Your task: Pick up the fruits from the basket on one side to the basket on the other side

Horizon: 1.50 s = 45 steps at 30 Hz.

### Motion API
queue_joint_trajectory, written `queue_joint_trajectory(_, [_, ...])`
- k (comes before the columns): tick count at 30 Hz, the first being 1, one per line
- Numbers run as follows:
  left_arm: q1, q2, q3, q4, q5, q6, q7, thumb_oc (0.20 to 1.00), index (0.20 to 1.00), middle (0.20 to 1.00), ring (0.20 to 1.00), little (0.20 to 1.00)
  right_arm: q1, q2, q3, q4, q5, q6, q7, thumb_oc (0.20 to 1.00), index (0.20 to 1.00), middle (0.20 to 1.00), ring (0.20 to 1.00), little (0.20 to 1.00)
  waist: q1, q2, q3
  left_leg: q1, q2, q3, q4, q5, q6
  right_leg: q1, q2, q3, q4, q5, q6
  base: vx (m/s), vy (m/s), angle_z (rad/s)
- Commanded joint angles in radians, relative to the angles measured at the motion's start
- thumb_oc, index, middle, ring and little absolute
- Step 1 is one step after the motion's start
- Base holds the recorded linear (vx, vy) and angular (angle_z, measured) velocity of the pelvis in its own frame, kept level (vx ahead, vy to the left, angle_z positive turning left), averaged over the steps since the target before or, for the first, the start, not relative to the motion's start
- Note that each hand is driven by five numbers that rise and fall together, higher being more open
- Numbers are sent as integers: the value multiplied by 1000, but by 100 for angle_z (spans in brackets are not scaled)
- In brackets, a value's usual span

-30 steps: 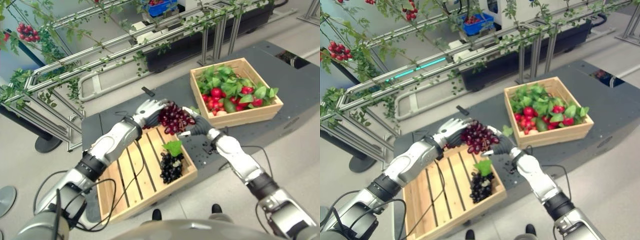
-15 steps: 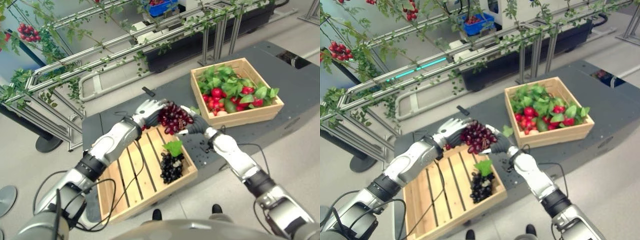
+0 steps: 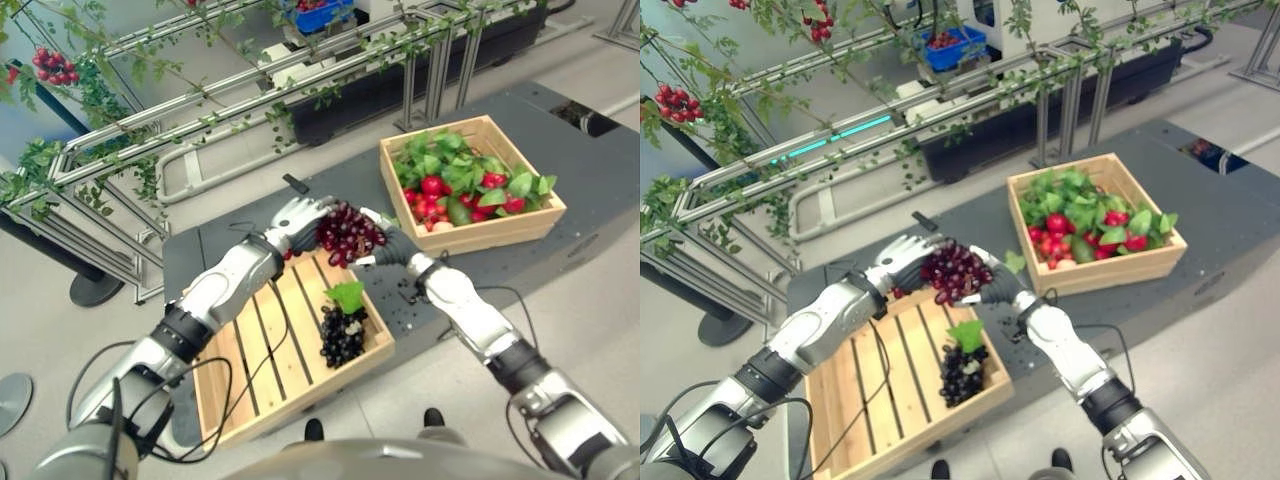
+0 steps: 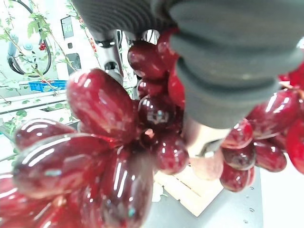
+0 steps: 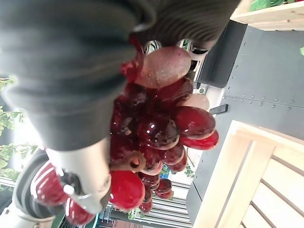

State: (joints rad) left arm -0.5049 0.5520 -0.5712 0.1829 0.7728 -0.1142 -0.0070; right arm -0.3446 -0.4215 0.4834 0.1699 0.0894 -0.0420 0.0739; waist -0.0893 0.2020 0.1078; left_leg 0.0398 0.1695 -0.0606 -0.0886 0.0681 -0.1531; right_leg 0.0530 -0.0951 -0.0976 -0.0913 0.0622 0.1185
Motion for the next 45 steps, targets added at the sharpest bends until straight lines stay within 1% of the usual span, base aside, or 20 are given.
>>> queue_joint_trajectory(1, [-164, -23, 14, -28, -15, -17, 95, 200, 200, 200, 200, 200, -92, 131, 80, -10, 128, -84, 5, 1000, 1000, 1000, 1000, 1000, 17, -57, -49, -48, -53, 10, 81, -59, 44, 5, 50, 3, 120, -195, -47, 0, 0, 0])
queue_joint_trajectory(3, [-167, -25, 12, -18, -20, -13, 106, 200, 200, 200, 200, 200, -90, 164, 98, 10, 212, -88, 8, 1000, 1000, 1000, 1000, 1000, 19, -54, -47, -50, -53, 12, 83, -54, 43, 3, 49, 3, 123, -188, -46, 0, 0, 0])
queue_joint_trajectory(9, [-167, -24, -3, 4, -27, -11, 113, 200, 200, 200, 200, 200, -113, 198, 148, 47, 255, -87, 14, 1000, 1000, 1000, 1000, 1000, 23, -54, -47, -44, -52, 13, 80, -59, 41, 8, 49, 2, 122, -196, -47, 0, 0, 0])
queue_joint_trajectory(16, [-150, -14, -6, -14, -37, -9, 119, 200, 200, 200, 200, 200, -158, 226, 168, 76, 218, -99, -26, 1000, 1000, 1000, 1000, 1000, 33, -53, -50, -44, -50, 13, 76, -58, 40, 10, 49, -1, 120, -195, -46, 0, 0, 0])
queue_joint_trajectory(24, [-162, -36, -30, -14, -62, -10, 121, 200, 200, 200, 200, 200, -202, 270, 193, 142, 223, -99, -55, 1000, 1000, 1000, 1000, 1000, 41, -56, -53, -47, -52, 8, 78, -58, 40, 10, 48, -6, 121, -195, -47, 0, 0, 0])
queue_joint_trajectory(30, [-162, -49, -40, -49, -96, -20, 110, 200, 200, 200, 200, 200, -227, 300, 213, 215, 213, -93, -64, 1000, 1000, 1000, 1000, 1000, 49, -57, -56, -47, -52, 4, 77, -56, 40, 13, 50, -8, 120, -195, -48, 0, 0, 0])
queue_joint_trajectory(31, [-163, -50, -43, -55, -103, -22, 108, 200, 200, 200, 200, 200, -232, 305, 216, 231, 207, -95, -68, 931, 931, 931, 931, 931, 50, -58, -56, -47, -52, 3, 78, -56, 40, 12, 50, -8, 120, -196, -49, 0, 0, 0])
queue_joint_trajectory(32, [-162, -50, -42, -62, -108, -23, 107, 200, 200, 200, 200, 200, -236, 310, 218, 244, 200, -96, -73, 504, 504, 504, 504, 504, 52, -58, -57, -48, -52, 2, 78, -56, 40, 13, 50, -9, 119, -196, -49, 0, 0, 0])
queue_joint_trajectory(33, [-162, -52, -44, -62, -111, -23, 109, 200, 200, 200, 200, 200, -239, 311, 219, 253, 189, -98, -78, 385, 385, 385, 385, 385, 52, -58, -57, -47, -52, 1, 77, -56, 40, 14, 51, -8, 119, -196, -49, 0, 0, 0])
queue_joint_trajectory(34, [-162, -52, -44, -62, -111, -23, 109, 200, 200, 200, 200, 200, -240, 312, 219, 254, 189, -99, -79, 385, 385, 385, 385, 385, 52, -58, -57, -47, -52, 0, 77, -55, 40, 14, 51, -8, 119, -196, -49, 0, 0, 0])
queue_joint_trajectory(35, [-160, -52, -44, -65, -121, -27, 108, 200, 200, 200, 200, 200, -244, 315, 221, 273, 179, -96, -79, 200, 200, 200, 200, 200, 55, -57, -57, -48, -52, -1, 77, -55, 41, 14, 51, -9, 120, -196, -50, 0, 0, 0])
queue_joint_trajectory(45, [-164, -50, -52, -47, -137, -34, 109, 200, 200, 200, 200, 200, -239, 318, 230, 320, 164, -98, -75, 200, 200, 200, 200, 200, 54, -58, -57, -49, -51, -5, 76, -52, 38, 14, 50, -12, 121, -196, -48, 0, 2, 2])
